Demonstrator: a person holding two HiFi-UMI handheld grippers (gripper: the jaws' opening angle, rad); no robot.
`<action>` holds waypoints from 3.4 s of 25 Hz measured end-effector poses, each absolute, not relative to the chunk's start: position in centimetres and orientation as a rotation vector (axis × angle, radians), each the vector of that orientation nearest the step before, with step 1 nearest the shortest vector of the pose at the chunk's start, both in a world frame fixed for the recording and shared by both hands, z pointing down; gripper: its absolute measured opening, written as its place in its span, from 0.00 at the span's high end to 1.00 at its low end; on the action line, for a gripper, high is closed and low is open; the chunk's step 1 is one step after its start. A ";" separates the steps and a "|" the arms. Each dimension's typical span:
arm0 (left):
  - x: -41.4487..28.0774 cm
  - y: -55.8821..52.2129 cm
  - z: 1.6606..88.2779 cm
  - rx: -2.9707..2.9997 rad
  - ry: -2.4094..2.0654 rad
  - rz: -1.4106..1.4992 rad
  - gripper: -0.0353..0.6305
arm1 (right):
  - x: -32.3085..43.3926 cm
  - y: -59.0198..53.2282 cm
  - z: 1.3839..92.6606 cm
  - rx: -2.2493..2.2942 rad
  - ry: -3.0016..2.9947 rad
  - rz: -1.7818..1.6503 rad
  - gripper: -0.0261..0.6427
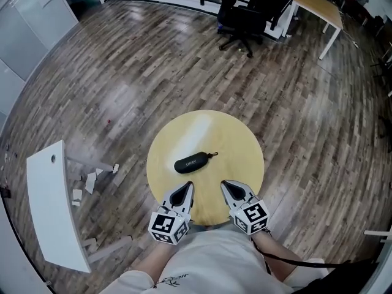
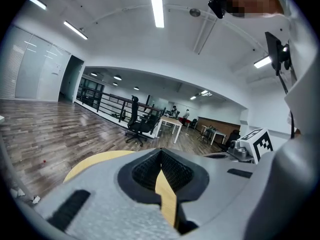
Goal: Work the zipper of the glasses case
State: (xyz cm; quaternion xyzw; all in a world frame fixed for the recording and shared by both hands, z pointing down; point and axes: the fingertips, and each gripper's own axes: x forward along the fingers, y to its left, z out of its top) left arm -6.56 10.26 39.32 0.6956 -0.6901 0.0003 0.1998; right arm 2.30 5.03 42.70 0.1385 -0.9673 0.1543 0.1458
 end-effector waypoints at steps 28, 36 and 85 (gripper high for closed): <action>-13.9 1.3 62.5 1.616 -1.694 0.503 0.91 | -10.0 -5.6 65.2 -0.743 -2.203 -0.395 0.88; -13.8 1.7 62.6 1.664 -1.607 0.557 0.92 | -10.7 -4.2 66.3 -1.156 -1.877 -0.499 0.88; -10.9 -0.9 62.6 1.872 -1.373 0.709 0.94 | -6.3 -8.5 66.5 -0.397 -2.037 -0.106 0.96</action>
